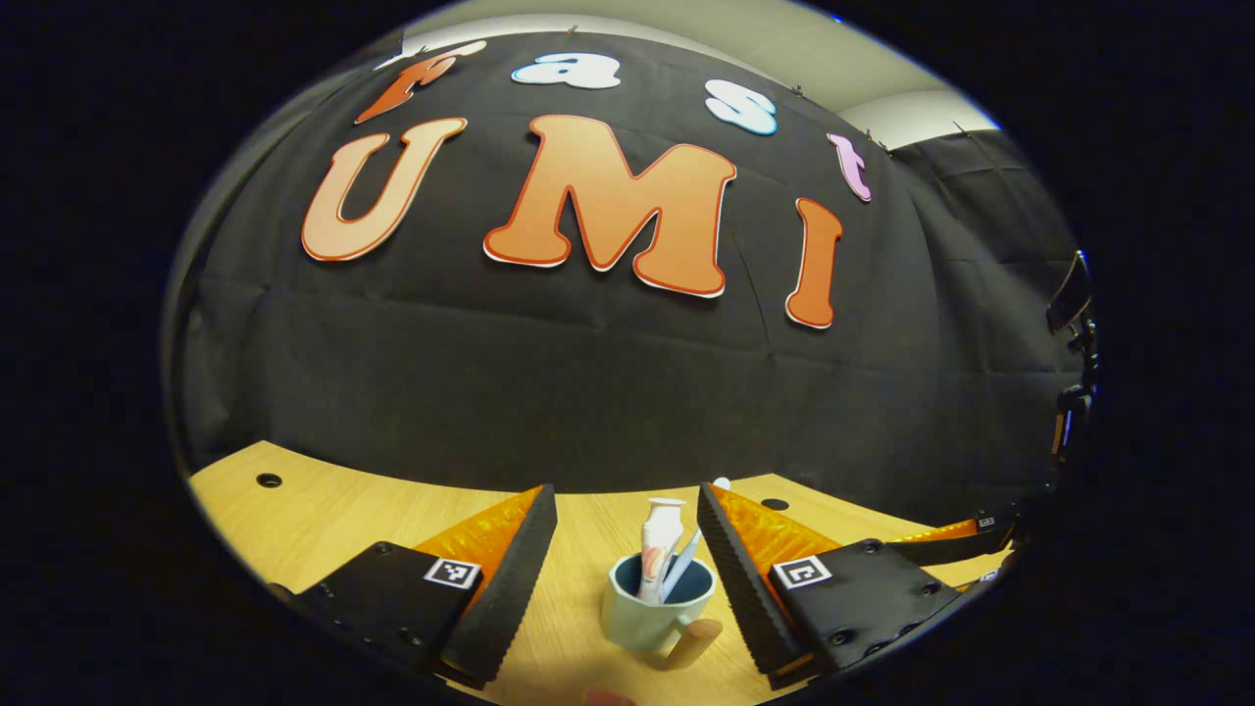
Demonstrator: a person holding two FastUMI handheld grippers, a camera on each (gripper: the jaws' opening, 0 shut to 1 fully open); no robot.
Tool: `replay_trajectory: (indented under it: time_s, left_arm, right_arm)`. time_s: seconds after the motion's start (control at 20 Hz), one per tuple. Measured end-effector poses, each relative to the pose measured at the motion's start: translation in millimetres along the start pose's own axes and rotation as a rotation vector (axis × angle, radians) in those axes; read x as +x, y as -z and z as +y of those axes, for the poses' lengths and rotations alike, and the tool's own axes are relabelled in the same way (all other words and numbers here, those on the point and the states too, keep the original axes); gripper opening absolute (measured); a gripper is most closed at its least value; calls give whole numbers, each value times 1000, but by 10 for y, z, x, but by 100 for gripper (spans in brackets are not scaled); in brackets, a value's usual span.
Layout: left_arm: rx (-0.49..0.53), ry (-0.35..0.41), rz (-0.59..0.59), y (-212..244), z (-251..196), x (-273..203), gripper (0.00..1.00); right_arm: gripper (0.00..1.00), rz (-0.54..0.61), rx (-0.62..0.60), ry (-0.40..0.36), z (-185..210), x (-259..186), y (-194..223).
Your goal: Put the toothbrush and toothpaste on the desktop into the cup, then pick up the cup and place it on the coaster on the desktop.
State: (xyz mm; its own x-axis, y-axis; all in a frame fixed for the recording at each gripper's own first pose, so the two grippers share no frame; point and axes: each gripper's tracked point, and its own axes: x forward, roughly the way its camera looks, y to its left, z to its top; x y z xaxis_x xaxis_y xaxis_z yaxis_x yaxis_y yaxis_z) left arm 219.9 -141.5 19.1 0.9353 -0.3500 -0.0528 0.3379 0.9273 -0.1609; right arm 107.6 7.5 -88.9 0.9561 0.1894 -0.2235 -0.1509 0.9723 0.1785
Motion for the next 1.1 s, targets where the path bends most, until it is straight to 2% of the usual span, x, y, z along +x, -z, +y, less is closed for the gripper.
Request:
replay_trajectory:
  time_s: [0.1, 0.35, 0.55, 0.7, 0.95, 1.1]
  left_arm:
    - [27, -25, 7, -72, 93, -214, 100]
    - [95, -115, 41, -180, 386, -746, 99]
    - [125, -148, 63, -234, 550, -1131, 99]
    - [167, -179, 78, -264, 706, -1393, 99]
    - [200, -207, 85, -291, 877, -1739, 99]
    - [191, -212, 115, -187, 964, -1779, 100]
  right_arm:
    - [93, 58, 6, -5, 101, 107, 54]
    - [93, 208, 34, 0, 319, 352, 187]
    - [93, 296, 3, 61, 323, 563, 221]
    - [93, 382, 35, 92, 327, 702, 325]
    - [83, 510, 12, 136, 321, 853, 478]
    - [79, 587, 24, 152, 319, 916, 561]
